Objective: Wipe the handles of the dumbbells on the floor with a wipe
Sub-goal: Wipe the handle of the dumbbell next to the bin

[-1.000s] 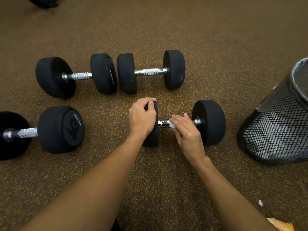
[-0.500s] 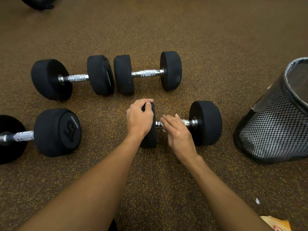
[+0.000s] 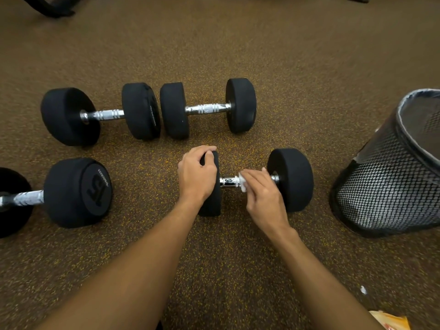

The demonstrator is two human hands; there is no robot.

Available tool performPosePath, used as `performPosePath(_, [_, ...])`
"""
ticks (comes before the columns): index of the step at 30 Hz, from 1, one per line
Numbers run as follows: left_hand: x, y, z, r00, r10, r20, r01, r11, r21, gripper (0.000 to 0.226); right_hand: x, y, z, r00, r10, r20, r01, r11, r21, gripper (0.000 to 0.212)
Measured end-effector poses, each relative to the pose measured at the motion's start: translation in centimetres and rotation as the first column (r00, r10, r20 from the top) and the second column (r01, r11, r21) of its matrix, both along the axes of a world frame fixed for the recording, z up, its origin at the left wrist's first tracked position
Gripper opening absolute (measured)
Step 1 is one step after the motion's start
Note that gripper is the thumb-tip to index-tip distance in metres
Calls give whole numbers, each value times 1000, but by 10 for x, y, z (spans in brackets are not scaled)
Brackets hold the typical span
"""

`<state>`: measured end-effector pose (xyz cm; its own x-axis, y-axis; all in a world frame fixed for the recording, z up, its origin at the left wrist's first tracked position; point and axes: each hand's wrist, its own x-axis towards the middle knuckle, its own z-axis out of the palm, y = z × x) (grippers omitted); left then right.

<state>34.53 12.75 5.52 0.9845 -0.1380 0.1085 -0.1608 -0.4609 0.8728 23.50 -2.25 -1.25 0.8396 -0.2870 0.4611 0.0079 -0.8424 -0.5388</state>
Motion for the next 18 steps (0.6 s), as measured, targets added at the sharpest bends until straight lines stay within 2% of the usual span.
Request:
performPosePath(4, [0, 0, -2, 1000, 1, 7, -1, 1000, -8, 28, 7, 7, 2, 996, -86, -28, 86, 996, 27, 30])
performPosePath(7, [2, -1, -2, 1000, -5, -3, 5, 1000, -6, 29, 14, 12, 6, 999, -6, -51, 6, 1000, 17, 29])
performPosePath(10, [3, 0, -3, 1000, -4, -2, 4, 1000, -16, 28, 3, 7, 3, 996, 85, 7, -85, 996, -1, 36])
performPosePath(15, [2, -1, -2, 1000, -4, -5, 4, 1000, -12, 28, -8, -3, -7, 996, 12, 83, -15, 999, 35, 43])
performPosePath(18, [2, -1, -1, 1000, -3, -10, 3, 1000, 1, 29, 2, 3, -4, 995, 68, 79, -69, 998, 3, 42])
